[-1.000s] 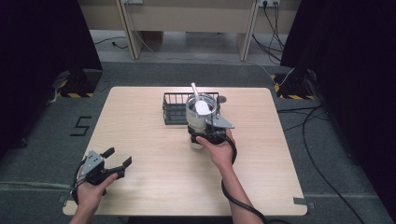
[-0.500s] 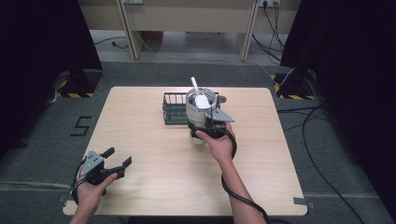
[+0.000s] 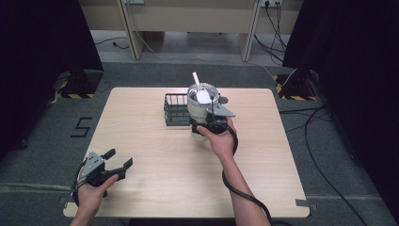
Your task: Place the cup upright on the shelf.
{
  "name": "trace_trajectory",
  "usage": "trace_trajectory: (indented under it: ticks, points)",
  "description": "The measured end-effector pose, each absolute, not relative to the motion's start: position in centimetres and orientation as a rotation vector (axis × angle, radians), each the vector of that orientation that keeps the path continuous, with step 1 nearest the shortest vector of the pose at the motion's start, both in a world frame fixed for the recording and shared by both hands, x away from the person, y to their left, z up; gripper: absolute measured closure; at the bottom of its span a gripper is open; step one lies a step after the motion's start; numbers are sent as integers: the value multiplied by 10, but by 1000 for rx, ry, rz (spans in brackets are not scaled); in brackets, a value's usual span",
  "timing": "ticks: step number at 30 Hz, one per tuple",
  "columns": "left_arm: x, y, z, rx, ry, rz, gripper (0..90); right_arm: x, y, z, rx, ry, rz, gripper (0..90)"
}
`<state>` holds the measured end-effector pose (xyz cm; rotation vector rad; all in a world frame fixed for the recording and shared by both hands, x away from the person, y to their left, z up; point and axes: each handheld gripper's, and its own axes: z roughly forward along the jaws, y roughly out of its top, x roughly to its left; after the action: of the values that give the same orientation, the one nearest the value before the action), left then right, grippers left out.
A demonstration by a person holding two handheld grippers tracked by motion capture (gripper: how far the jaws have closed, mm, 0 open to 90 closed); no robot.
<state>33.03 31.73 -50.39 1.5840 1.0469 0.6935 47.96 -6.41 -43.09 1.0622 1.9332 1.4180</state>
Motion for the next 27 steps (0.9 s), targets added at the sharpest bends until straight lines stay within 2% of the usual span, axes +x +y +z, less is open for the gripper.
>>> trace_trajectory:
  ticks: [27]
  points:
    - [331,318,-504,1581,1050,691,153,495,-59,-410,1080,1919,1411,106]
